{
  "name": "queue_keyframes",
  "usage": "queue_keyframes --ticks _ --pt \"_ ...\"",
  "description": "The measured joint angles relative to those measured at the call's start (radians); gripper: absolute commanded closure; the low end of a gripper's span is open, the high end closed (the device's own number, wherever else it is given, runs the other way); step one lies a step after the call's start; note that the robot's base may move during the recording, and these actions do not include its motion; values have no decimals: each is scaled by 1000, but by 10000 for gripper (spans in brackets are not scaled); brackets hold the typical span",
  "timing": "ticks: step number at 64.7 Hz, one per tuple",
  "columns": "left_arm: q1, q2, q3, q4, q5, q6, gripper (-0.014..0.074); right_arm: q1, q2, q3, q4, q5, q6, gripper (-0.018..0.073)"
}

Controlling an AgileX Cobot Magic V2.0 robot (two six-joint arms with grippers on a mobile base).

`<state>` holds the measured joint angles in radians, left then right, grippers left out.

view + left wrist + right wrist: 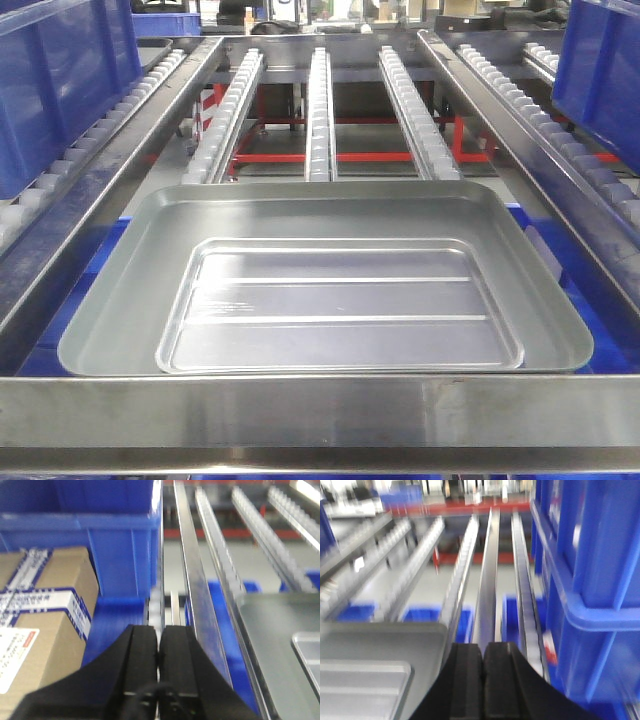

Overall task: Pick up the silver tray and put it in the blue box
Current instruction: 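Lower both grippers toward the top silver tray's side rims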

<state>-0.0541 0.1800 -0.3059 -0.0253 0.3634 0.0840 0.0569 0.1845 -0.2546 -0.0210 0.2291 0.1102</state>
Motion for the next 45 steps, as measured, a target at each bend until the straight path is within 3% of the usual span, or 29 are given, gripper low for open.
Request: queue_keyframes --ticks 11,18,33,45 --pt "0 282 -180 0 211 0 603 0 303 -195 0 233 0 503" --pt "0 449 -246 -27 277 0 603 0 495 -275 13 364 0 503" --pt "0 680 -258 -204 293 0 602 0 758 -300 82 444 0 503" --pt "0 816 -267 -307 246 0 602 0 863 -301 173 410 0 503"
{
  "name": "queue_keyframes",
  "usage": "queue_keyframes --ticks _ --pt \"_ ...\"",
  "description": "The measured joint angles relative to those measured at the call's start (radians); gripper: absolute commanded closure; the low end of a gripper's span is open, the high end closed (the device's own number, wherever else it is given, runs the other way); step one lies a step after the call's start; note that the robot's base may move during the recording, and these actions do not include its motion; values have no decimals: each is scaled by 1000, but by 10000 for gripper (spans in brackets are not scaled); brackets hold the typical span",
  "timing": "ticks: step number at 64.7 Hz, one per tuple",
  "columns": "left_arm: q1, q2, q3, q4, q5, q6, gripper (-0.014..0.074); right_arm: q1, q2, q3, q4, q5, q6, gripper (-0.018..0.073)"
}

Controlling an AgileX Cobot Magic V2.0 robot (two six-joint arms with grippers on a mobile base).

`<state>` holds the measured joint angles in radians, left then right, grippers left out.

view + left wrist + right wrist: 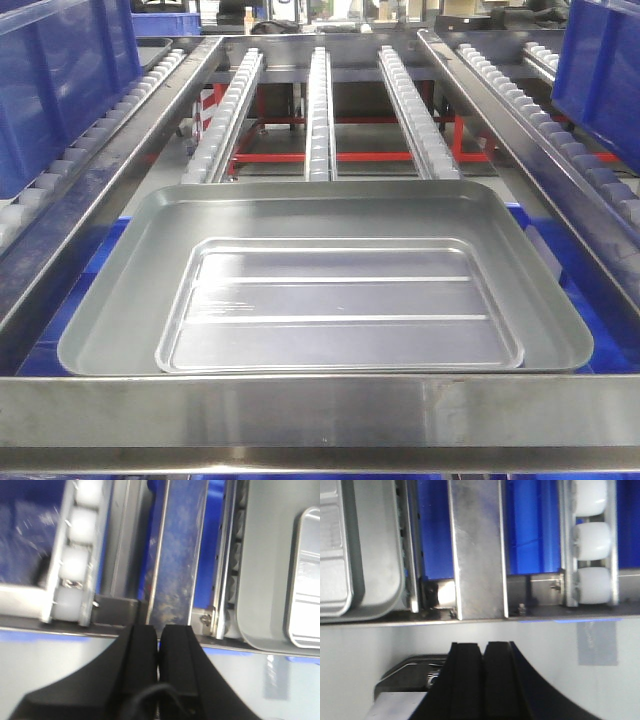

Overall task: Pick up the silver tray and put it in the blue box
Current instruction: 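Lower both grippers toward the top silver tray's side rims, then position both open grippers over opposite rims of the top tray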

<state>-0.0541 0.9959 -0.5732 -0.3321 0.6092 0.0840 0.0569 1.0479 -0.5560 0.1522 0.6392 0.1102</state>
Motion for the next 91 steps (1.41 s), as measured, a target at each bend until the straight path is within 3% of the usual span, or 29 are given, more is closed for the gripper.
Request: queue_keyframes --ticks 7,14,18,28,35,53,76,91 --pt "-33 42 -34 -32 7 0 602 13 40 -22 32 17 0 500" --pt "-147 65 -82 -22 -13 -25 602 70 89 -70 19 39 22 500" --pt "-227 98 -119 50 -19 -135 602 120 126 -109 -37 39 105 500" --pt "-371 226 -198 348 -9 -520 603 211 205 -200 -216 45 367 500" --pt "-446 324 -268 430 4 -619 602 259 263 -270 -255 52 429 500" --pt "-539 541 -428 434 49 -653 602 313 447 -452 -251 86 447 500" --pt "-543 611 -438 415 39 -653 602 397 577 -499 -234 71 447 500" --pt "-543 643 -438 415 34 -653 602 405 583 -499 -236 63 447 501"
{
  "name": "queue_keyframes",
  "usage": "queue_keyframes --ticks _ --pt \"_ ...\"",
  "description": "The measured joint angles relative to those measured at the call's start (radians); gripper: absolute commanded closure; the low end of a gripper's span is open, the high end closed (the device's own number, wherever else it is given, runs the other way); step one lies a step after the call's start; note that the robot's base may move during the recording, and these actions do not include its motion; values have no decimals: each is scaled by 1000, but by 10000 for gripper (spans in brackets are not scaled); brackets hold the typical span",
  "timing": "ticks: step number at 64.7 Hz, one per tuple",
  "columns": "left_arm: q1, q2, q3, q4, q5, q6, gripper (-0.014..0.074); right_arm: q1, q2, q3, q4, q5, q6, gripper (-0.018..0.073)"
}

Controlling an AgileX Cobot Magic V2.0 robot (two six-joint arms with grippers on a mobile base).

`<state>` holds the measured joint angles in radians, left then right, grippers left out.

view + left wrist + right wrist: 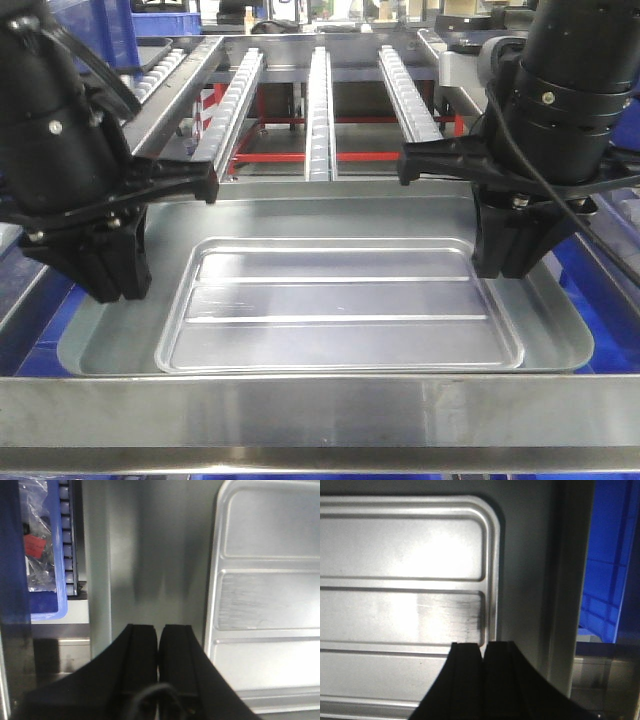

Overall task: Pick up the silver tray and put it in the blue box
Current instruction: 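Position both open grippers over opposite rims of the top tray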

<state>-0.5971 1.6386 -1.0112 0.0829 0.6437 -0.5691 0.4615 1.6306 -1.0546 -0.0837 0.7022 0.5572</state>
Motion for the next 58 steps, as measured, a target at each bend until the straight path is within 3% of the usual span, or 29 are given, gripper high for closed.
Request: queue_keyframes --ticks 21,47,58 --pt "-4 12 -46 0 14 -1 603 0 21 0 -17 -15 0 501" --pt "-56 96 -122 -10 43 -1 603 0 21 0 -19 -17 -34 501" --pt "-60 96 -122 -11 48 -39 602 0 32 0 -20 -18 -36 501"
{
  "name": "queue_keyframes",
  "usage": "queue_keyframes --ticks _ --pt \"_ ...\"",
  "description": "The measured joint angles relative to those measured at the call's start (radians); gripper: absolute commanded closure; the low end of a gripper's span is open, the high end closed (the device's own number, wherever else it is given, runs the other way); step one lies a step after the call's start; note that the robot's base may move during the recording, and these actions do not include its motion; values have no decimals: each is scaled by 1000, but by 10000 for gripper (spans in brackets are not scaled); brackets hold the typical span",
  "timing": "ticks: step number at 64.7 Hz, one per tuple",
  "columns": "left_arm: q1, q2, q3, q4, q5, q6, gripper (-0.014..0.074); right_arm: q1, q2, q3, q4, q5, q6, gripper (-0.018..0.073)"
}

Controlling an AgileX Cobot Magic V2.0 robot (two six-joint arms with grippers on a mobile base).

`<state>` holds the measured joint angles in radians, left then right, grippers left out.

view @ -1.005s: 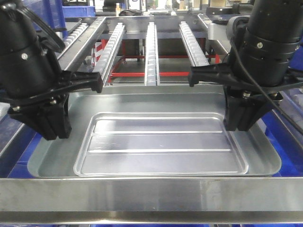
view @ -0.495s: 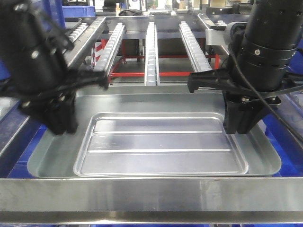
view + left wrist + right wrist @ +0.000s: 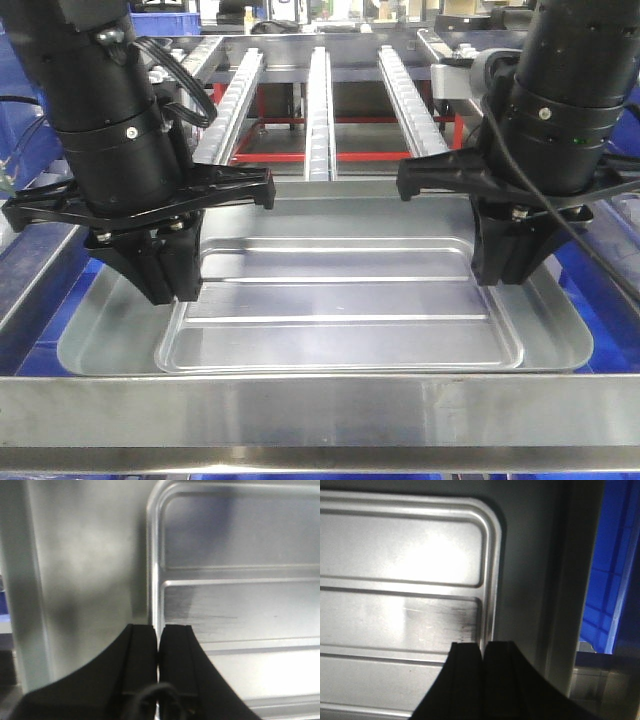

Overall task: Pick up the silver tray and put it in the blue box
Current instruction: 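Position both open grippers over opposite rims of the top tray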

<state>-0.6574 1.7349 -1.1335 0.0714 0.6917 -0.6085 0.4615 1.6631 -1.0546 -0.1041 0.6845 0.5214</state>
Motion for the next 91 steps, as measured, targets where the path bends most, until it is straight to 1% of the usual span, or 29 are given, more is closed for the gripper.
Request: queue_keyframes --ticks 10,71,74,77,79,80,83,87,91 --pt "0 0 0 4 0 -13 602 0 9 0 0 0 0 501" --pt "0 0 0 6 0 -13 596 0 9 0 0 -16 2 500" --pt "0 0 0 6 0 -13 569 0 9 0 0 -16 2 498" --pt "0 0 0 6 0 -13 507 0 9 0 0 -16 2 489" --pt "0 0 0 6 0 -13 450 0 9 0 0 -16 2 472" --pt "0 0 0 6 0 -13 404 0 9 0 0 -16 2 459" --pt "0 0 -2 6 0 -13 314 0 9 0 0 -16 2 403" --pt "0 0 -4 4 0 -13 220 0 9 0 0 -16 2 320" --pt "0 0 -6 -2 0 -13 197 0 9 0 0 -16 2 228"
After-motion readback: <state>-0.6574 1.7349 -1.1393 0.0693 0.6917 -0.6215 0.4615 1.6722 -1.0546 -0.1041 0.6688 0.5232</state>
